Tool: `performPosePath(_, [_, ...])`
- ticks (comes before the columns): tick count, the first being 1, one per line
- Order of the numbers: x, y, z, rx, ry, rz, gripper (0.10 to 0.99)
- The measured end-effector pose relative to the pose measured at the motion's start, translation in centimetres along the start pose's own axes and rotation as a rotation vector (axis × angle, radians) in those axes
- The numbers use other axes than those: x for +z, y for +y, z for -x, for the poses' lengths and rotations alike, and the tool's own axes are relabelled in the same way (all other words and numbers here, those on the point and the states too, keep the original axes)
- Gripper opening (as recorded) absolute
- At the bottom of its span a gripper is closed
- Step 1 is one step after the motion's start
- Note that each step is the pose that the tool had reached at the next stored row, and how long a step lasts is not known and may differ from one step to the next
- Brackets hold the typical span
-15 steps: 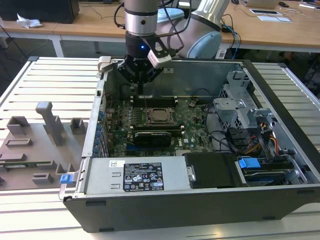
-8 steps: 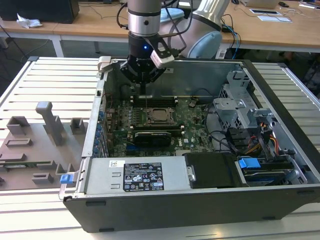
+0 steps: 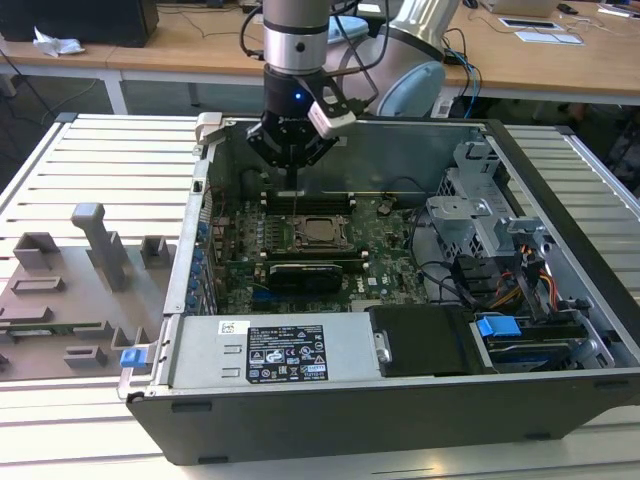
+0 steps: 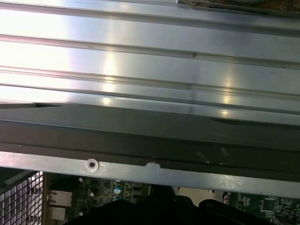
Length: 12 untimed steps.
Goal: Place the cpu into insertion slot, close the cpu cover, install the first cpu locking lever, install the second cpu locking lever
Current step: 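Install the first cpu locking lever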
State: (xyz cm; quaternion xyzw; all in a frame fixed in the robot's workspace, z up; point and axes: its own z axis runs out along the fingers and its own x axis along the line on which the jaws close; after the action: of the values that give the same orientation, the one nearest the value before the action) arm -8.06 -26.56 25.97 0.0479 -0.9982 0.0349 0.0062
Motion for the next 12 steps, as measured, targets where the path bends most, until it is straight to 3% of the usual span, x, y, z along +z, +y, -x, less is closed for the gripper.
performPosePath(12, [0.45,-0.06,0.97,0.000,0.0001,0.000,0.106])
